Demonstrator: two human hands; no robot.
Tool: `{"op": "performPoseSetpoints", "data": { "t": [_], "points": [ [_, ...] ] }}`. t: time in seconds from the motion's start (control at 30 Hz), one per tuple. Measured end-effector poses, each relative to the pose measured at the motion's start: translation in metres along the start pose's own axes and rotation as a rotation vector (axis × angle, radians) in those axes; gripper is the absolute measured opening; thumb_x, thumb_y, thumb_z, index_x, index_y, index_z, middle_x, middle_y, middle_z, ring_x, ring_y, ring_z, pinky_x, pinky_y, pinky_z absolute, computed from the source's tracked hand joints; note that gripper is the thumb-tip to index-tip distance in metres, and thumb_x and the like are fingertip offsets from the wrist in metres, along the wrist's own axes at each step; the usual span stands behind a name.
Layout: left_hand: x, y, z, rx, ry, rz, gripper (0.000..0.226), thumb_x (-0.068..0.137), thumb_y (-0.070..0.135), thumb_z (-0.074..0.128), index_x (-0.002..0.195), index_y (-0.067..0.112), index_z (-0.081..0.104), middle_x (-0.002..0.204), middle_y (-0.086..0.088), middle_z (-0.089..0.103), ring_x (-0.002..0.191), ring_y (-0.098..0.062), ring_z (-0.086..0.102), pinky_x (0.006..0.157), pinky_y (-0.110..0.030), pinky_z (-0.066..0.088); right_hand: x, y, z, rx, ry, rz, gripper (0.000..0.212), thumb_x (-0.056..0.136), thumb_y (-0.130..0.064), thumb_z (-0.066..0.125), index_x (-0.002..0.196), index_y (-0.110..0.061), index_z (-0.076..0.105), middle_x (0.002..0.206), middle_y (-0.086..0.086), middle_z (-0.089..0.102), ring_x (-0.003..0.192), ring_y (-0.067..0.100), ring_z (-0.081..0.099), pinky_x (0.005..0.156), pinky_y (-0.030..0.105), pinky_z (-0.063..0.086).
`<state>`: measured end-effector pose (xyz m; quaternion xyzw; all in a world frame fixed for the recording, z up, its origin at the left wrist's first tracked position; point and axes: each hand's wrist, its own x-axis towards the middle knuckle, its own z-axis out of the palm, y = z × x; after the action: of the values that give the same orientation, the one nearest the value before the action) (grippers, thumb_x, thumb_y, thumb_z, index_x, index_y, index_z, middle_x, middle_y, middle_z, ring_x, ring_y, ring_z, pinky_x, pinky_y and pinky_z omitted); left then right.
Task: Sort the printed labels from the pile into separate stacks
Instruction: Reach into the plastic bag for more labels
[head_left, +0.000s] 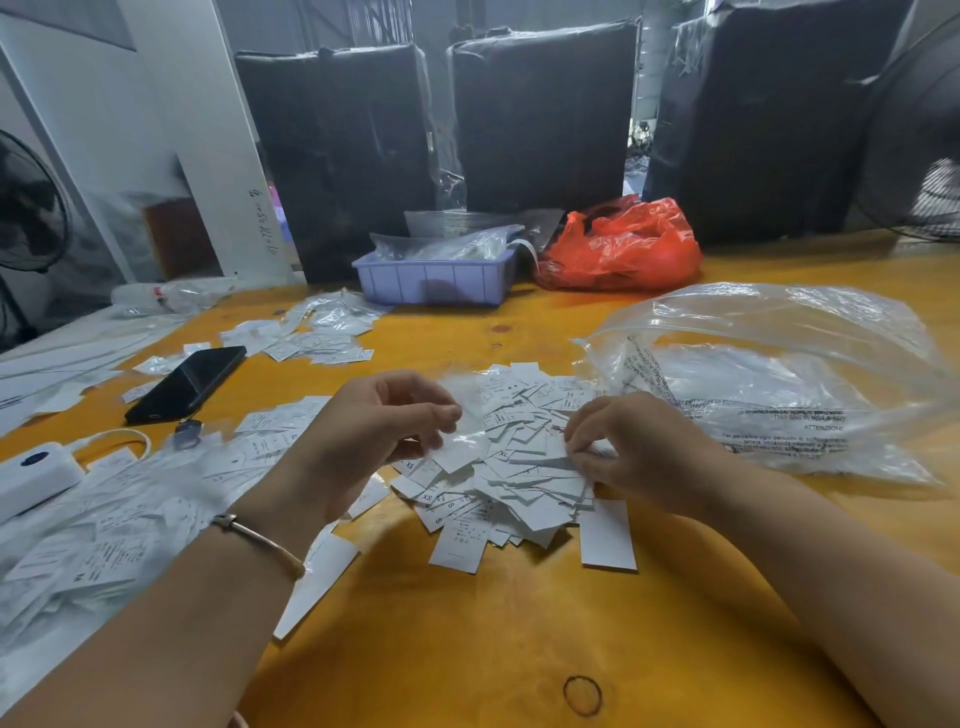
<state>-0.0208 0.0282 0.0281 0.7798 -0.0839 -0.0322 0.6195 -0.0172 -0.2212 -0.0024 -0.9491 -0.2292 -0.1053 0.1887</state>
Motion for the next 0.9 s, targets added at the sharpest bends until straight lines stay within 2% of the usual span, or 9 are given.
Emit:
{"op": "performPoseSetpoints", "data": {
  "t": [0.13,0.23,0.33,0.43,0.5,0.6,0.73,0.83,0.9],
  "points": [
    [0.0,0.002,0.0,-0.147,-0.069,-0.104,0.015,0.075,-0.008,0.07,0.083,0.002,0.063,0.081,-0.016,0.072,0.072,-0.024,0.071,0.059,-0.027,0.057,-0.003,-0.005,-0.005,0.09,0.169,0.006,0.007,0.082,-0.015,0.068,0.081,-0.013,0.075,0.089,-0.001,0.072,0.081,0.014,0.065,0.074,0.036,0.053],
    [0.0,0.003,-0.001,-0.22,-0.099,-0.162,0.031,0.064,-0.007,0.074,0.093,-0.001,0.063,0.081,-0.015,0.071,0.08,-0.031,0.073,0.063,-0.031,0.06,-0.003,-0.011,-0.012,0.443,0.281,0.143,0.013,0.082,-0.009,0.066,0.07,-0.01,0.071,0.074,0.004,0.071,0.069,0.018,0.065,0.06,0.036,0.053],
    [-0.001,0.002,-0.001,-0.223,-0.167,-0.177,0.043,0.06,-0.003,0.077,0.102,0.001,0.072,0.084,-0.013,0.072,0.088,-0.032,0.073,0.068,-0.034,0.06,-0.004,-0.012,-0.016,0.874,0.22,0.28,0.016,0.087,-0.001,0.059,0.073,-0.005,0.063,0.076,0.012,0.071,0.067,0.025,0.07,0.053,0.024,0.051],
    [-0.002,0.002,0.002,-0.116,-0.188,-0.151,0.027,0.063,0.007,0.076,0.09,0.009,0.078,0.088,-0.009,0.075,0.084,-0.022,0.072,0.071,-0.031,0.059,-0.004,-0.014,-0.018,1.089,0.151,0.337,0.005,0.087,0.002,0.059,0.085,-0.002,0.058,0.079,0.016,0.073,0.066,0.029,0.072,0.05,0.021,0.05],
    [-0.003,0.002,0.003,-0.058,-0.177,-0.129,0.018,0.064,0.013,0.076,0.082,0.014,0.078,0.086,-0.006,0.075,0.079,-0.016,0.071,0.075,-0.028,0.056,-0.004,-0.014,-0.018,1.135,0.149,0.319,0.01,0.084,0.004,0.062,0.091,-0.001,0.058,0.079,0.018,0.073,0.064,0.029,0.071,0.05,0.022,0.05],
    [-0.003,0.004,0.003,-0.047,-0.171,-0.115,0.015,0.064,0.014,0.076,0.078,0.015,0.076,0.088,-0.009,0.075,0.078,-0.017,0.07,0.081,-0.033,0.051,-0.004,-0.015,-0.017,1.122,0.182,0.273,0.025,0.077,0.007,0.07,0.098,-0.003,0.062,0.08,0.015,0.074,0.062,0.025,0.068,0.054,0.021,0.05],
    [-0.003,0.004,0.004,-0.104,-0.17,-0.097,0.017,0.063,0.004,0.076,0.078,0.008,0.068,0.088,-0.015,0.075,0.078,-0.022,0.072,0.073,-0.032,0.058,-0.005,-0.017,-0.015,1.028,0.212,0.204,0.052,0.074,0.006,0.074,0.117,-0.018,0.059,0.078,0.011,0.074,0.059,0.017,0.064,0.057,0.022,0.051],
    [-0.004,0.003,0.004,-0.186,-0.188,-0.09,0.029,0.06,-0.004,0.075,0.087,0.003,0.068,0.08,-0.012,0.071,0.074,-0.024,0.072,0.067,-0.03,0.06,-0.006,-0.02,-0.015,1.016,0.225,0.17,0.06,0.073,0.006,0.075,0.122,-0.022,0.055,0.077,0.009,0.074,0.057,0.013,0.063,0.058,0.019,0.051],
    [-0.004,0.003,0.005,-0.202,-0.214,-0.075,0.034,0.061,-0.005,0.075,0.094,0.002,0.07,0.078,-0.01,0.068,0.075,-0.024,0.071,0.067,-0.031,0.059,-0.007,-0.021,-0.015,0.992,0.226,0.167,0.054,0.073,0.005,0.076,0.118,-0.019,0.056,0.078,0.008,0.074,0.058,0.012,0.063,0.06,0.018,0.052]
  ]
}}
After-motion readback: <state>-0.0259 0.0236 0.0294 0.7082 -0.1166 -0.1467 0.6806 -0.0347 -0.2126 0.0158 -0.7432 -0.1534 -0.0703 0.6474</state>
